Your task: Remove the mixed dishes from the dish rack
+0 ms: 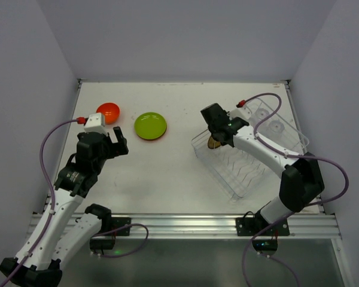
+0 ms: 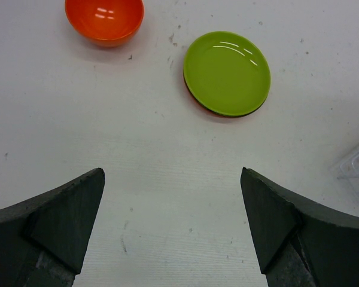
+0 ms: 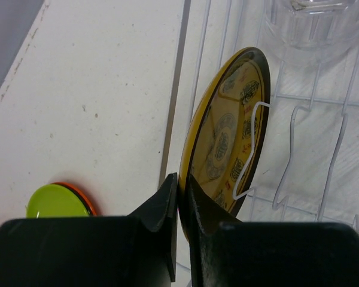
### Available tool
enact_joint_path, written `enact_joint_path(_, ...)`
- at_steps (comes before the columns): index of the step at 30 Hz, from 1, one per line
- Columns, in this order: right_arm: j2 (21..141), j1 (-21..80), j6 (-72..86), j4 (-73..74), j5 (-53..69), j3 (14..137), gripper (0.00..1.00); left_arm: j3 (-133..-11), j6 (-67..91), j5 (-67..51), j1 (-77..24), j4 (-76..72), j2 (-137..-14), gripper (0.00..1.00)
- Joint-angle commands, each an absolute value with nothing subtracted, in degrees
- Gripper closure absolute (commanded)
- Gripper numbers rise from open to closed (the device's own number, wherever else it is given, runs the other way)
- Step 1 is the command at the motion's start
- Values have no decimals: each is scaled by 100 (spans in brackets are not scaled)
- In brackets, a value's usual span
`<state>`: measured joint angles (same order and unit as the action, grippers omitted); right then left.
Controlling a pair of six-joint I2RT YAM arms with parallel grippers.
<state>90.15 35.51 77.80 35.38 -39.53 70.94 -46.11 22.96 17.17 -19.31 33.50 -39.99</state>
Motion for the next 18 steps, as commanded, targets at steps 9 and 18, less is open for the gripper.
enact_joint_path(9,7043,3753,5936,1988,-4123,6416,100,-4614,2188,1775,-1951,3120,-4060,0)
enact_joint_path(18,6003,4253,1630,89,-1629,6161,100,-4939,3048,1935,-1942,3699,-4078,0)
